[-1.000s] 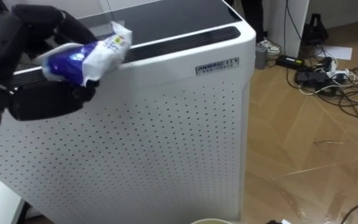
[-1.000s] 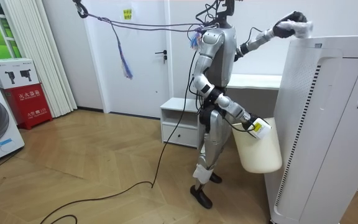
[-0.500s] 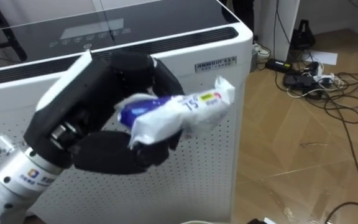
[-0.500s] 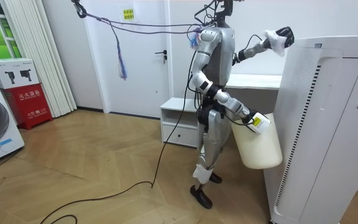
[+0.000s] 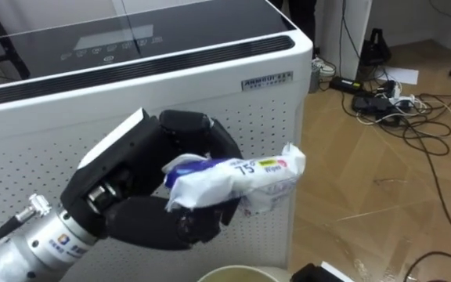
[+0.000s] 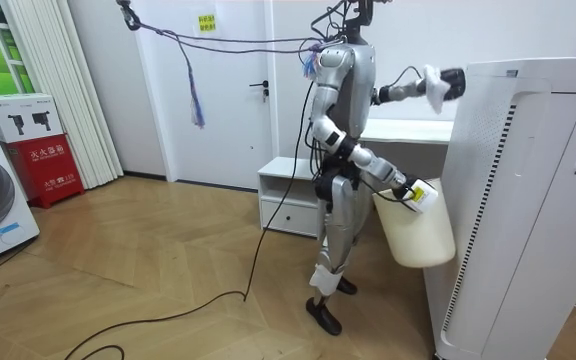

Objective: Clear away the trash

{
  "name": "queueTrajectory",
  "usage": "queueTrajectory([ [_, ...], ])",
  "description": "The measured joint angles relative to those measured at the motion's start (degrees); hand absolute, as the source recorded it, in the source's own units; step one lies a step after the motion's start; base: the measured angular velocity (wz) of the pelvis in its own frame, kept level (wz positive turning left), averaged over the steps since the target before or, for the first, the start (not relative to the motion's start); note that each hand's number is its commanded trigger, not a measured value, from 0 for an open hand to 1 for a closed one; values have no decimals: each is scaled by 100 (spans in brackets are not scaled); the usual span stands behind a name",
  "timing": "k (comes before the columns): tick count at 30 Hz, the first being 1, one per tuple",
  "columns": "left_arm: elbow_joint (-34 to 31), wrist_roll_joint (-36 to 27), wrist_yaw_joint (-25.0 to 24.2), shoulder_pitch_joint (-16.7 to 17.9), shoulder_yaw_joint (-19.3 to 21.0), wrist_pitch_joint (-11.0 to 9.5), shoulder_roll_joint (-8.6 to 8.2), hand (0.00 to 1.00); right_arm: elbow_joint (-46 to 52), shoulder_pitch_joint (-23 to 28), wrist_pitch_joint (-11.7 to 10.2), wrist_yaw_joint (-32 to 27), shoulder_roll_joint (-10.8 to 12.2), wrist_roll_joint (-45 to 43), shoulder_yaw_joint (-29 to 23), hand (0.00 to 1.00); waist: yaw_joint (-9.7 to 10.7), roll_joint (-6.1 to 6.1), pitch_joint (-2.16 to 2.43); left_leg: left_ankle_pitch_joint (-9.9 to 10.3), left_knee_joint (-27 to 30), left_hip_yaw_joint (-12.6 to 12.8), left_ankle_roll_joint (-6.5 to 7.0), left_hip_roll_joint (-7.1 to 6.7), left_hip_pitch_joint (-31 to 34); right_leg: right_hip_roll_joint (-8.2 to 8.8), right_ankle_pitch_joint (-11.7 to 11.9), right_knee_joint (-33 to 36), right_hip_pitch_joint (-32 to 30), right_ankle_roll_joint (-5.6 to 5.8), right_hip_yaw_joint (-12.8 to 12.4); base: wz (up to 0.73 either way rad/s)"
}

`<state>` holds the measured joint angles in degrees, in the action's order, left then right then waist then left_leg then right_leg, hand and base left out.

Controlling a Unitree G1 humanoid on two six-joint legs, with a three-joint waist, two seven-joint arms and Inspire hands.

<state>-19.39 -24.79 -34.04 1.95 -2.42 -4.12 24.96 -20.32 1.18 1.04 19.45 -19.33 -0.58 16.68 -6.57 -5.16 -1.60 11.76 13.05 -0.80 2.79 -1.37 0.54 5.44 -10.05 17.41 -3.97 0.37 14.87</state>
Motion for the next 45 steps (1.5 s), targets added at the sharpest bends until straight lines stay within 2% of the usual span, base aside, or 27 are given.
queueTrajectory([
  [2,408,109,-33,-1,-171,0,-37,100,-347,-291,-26,2,59,34,13,100,32,5,-7,-5,156,-30,-8,-10,238,35,-4,89,-194,-22,79,17],
  [5,973,439,-39,-45,-432,99,-185,100,-921,-677,-28,-151,130,36,16,100,75,15,-16,-4,492,-28,-10,-33,662,134,-39,354,-533,-68,227,29],
  [6,1251,460,-45,-133,-555,105,-253,100,-1257,-884,-38,-219,175,38,11,100,158,10,-22,-4,636,-9,-10,-35,822,168,-58,464,-626,-75,265,43],
  [8,1738,451,-41,-365,-790,104,-336,100,-1564,-1106,-43,-314,218,38,14,100,184,42,-50,-4,754,80,-10,-34,1000,221,-125,616,-764,-93,273,37],
  [10,2355,448,-12,-653,-1040,79,-457,100,-1760,-1301,-148,-488,232,40,20,100,194,57,-89,-3,859,147,-10,-21,1247,237,-151,716,-979,-114,292,17],
  [13,2769,451,11,-782,-1269,44,-501,100,-1983,-1515,-292,-631,246,56,86,100,191,79,-109,3,1066,231,-8,-23,1645,310,-187,990,-1420,-174,230,-5],
  [16,3076,446,0,-870,-1506,-25,-573,100,-2137,-1586,-303,-728,309,55,138,100,210,113,-131,-21,1166,306,-15,-26,1909,347,-198,1137,-1713,-205,193,-5],
  [23,3670,454,-60,-873,-1834,-105,-641,100,-2242,-1603,-353,-830,399,248,289,100,313,135,-130,-95,1121,331,-35,-15,2238,339,-150,1132,-2063,-259,189,0],
  [25,3922,452,-46,-889,-1834,-107,-690,100,-2363,-1614,-353,-846,422,296,296,100,318,134,-129,-103,1136,552,-21,56,2311,340,-149,1139,-2125,-261,218,7],
  [28,4137,451,-34,-891,-1836,-108,-709,100,-2479,-1651,-353,-883,412,295,293,100,316,138,-125,-106,1131,621,-17,72,2396,343,-153,1146,-2195,-258,243,8],
  [30,4262,449,-32,-892,-1835,-108,-725,79,-2483,-1690,-353,-902,413,295,294,100,310,139,-125,-106,1137,633,-16,71,2439,354,-153,1172,-2251,-258,235,0],
  [34,4428,447,-26,-902,-1829,-104,-752,76,-2484,-1771,-353,-1031,429,300,292,100,315,142,-125,-109,1146,693,-10,75,2491,371,-153,1223,-2327,-258,223,0],
  [37,4435,448,-21,-902,-1829,-101,-757,68,-2493,-1805,-353,-1087,446,316,292,100,311,142,-125,-121,1166,708,9,77,2492,376,-156,1223,-2322,-262,221,0],
  [38,4437,448,-19,-902,-1829,-98,-757,53,-2493,-1809,-353,-1102,447,324,292,100,311,142,-125,-122,1169,713,11,76,2490,383,-159,1216,-2323,-265,222,0],
  [39,4441,454,-19,-902,-1829,-86,-758,50,-2493,-1809,-352,-1127,448,366,292,100,306,142,-125,-123,1158,717,12,74,2490,389,-165,1226,-2323,-267,217,0],
  [40,4445,455,-18,-902,-1829,-84,-758,17,-2493,-1810,-352,-1130,449,402,292,100,304,142,-125,-123,1158,718,12,74,2490,390,-165,1229,-2323,-267,215,0],
  [41,4453,464,-18,-902,-1829,-75,-758,0,-2493,-1810,-352,-1140,451,491,293,100,296,142,-125,-126,1158,720,17,75,2490,390,-165,1231,-2325,-267,213,0],
  [45,4491,652,-22,-902,-1820,-21,-767,0,-2491,-1809,-351,-1140,471,531,297,100,306,148,-121,-129,1143,750,20,75,2485,389,-164,1246,-2350,-267,176,-1],
])
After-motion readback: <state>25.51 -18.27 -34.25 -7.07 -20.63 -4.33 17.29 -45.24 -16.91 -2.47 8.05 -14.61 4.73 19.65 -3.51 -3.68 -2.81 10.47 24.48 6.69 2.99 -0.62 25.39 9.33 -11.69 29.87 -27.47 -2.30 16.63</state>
